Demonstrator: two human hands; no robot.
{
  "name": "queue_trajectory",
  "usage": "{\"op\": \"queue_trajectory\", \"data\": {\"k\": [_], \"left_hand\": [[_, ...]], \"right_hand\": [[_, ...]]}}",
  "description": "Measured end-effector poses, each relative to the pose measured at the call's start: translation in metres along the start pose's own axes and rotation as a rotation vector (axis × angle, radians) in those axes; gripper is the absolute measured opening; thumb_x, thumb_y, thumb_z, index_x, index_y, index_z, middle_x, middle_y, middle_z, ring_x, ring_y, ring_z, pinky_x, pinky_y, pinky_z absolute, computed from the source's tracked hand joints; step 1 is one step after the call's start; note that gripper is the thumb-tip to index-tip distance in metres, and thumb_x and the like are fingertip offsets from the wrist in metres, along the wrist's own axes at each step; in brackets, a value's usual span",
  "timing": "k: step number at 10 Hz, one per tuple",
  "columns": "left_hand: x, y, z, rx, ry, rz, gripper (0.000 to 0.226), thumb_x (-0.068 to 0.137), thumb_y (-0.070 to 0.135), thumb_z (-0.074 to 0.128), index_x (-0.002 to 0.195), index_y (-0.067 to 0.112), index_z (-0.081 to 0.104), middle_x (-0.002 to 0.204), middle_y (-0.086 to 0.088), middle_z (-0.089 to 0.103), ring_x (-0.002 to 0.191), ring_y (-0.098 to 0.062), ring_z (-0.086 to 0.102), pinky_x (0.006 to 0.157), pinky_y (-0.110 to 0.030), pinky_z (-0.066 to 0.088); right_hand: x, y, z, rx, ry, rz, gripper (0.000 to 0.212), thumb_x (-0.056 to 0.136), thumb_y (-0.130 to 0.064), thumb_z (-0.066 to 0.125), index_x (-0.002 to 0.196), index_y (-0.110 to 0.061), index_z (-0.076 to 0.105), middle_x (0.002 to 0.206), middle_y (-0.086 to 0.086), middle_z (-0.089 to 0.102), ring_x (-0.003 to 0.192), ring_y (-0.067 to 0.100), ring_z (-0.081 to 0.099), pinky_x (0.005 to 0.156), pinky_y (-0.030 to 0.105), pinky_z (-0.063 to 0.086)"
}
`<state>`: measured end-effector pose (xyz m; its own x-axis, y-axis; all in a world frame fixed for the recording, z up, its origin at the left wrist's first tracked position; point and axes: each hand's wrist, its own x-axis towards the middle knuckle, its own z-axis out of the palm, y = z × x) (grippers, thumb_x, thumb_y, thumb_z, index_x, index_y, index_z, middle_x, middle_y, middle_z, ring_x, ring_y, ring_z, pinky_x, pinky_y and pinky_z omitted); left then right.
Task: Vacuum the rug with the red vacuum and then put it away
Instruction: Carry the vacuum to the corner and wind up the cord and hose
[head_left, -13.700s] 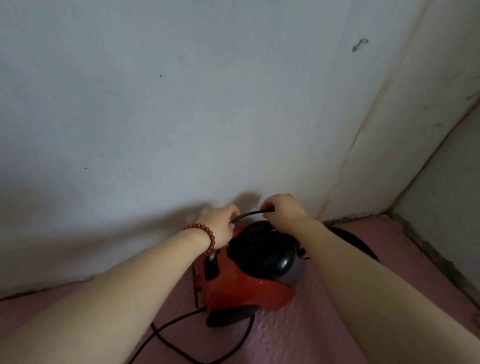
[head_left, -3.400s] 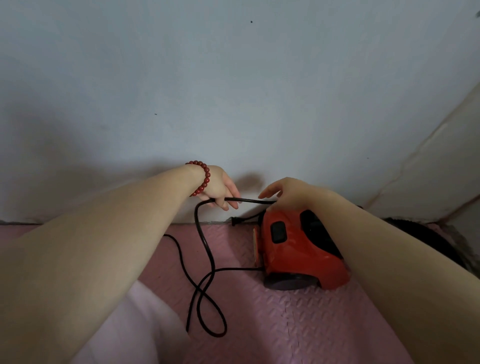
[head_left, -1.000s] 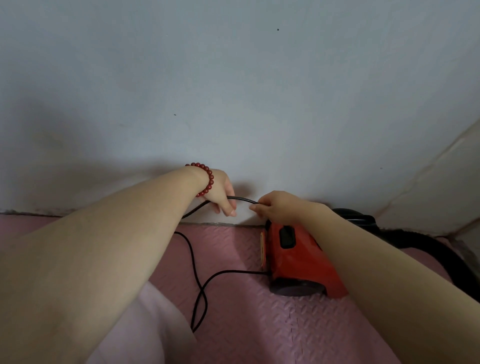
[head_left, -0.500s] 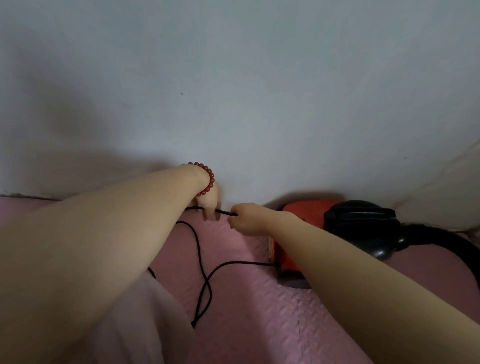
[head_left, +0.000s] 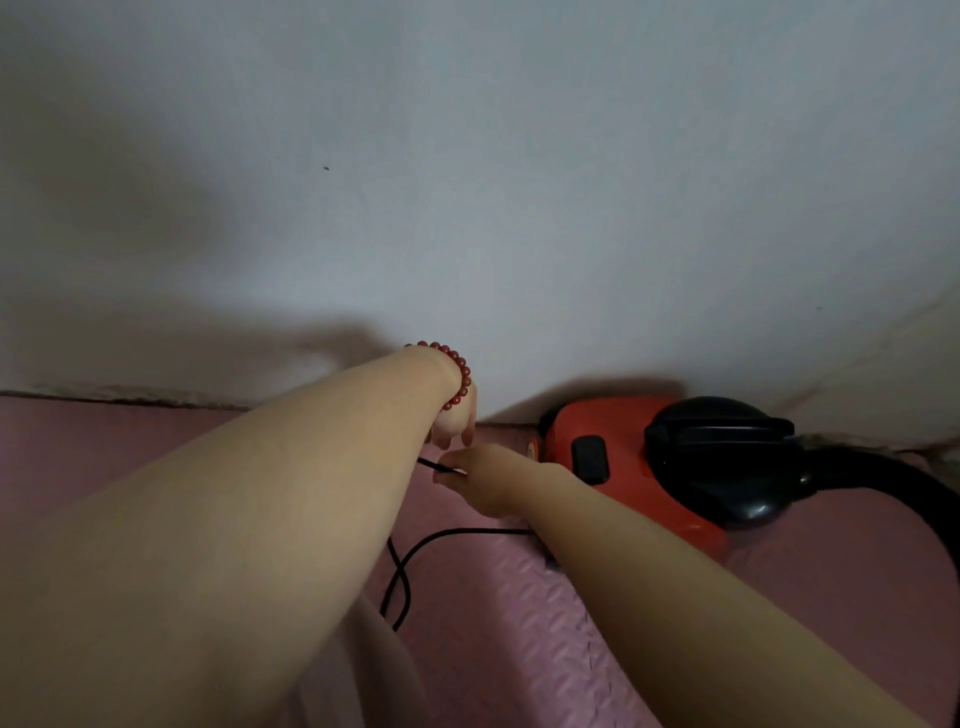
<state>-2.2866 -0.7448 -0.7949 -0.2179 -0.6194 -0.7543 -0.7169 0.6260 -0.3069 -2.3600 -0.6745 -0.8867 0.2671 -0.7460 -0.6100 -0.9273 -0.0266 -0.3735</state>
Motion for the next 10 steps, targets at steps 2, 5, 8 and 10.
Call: {"op": "queue_trajectory", "data": {"k": [2,5,8,10], "left_hand": [[0.029,-0.009,0.012,-0.033,0.101,0.044,0.036,0.098,0.015,0.043,0.130,0.002,0.052,0.135,-0.014,0.052,0.125,-0.026,0.050,0.102,-0.031,0.040],[0.022,-0.022,0.007,-0.175,-0.039,0.151,0.035,0.091,0.030,0.052,0.124,0.042,0.053,0.108,0.010,0.065,0.058,-0.006,0.054,0.056,-0.019,0.046],[0.033,-0.026,0.006,-0.172,-0.063,0.157,0.026,0.092,0.030,0.052,0.116,0.038,0.055,0.100,0.007,0.061,0.061,-0.009,0.051,0.050,-0.019,0.039],[0.035,-0.023,0.003,-0.254,0.036,0.056,0.027,0.098,0.028,0.045,0.071,0.022,0.042,0.022,0.008,0.035,0.025,-0.007,0.041,0.036,-0.017,0.031]], "right_hand": [[0.012,-0.003,0.026,-0.219,-0.102,-0.034,0.045,0.102,-0.014,0.036,0.147,-0.016,0.030,0.143,0.007,0.040,0.124,0.028,0.042,0.089,0.034,0.040],[0.036,0.015,0.059,-0.380,-0.199,0.078,0.038,0.102,-0.022,0.033,0.135,-0.008,0.043,0.134,0.014,0.044,0.122,0.028,0.043,0.090,0.043,0.044],[0.044,0.019,0.059,-0.398,-0.368,0.080,0.037,0.102,-0.020,0.036,0.134,-0.002,0.045,0.136,0.014,0.048,0.120,0.030,0.048,0.099,0.042,0.042],[0.042,0.020,0.056,-0.319,-0.309,0.053,0.038,0.100,-0.029,0.040,0.133,-0.012,0.048,0.130,0.009,0.052,0.115,0.027,0.051,0.088,0.037,0.045]]}}
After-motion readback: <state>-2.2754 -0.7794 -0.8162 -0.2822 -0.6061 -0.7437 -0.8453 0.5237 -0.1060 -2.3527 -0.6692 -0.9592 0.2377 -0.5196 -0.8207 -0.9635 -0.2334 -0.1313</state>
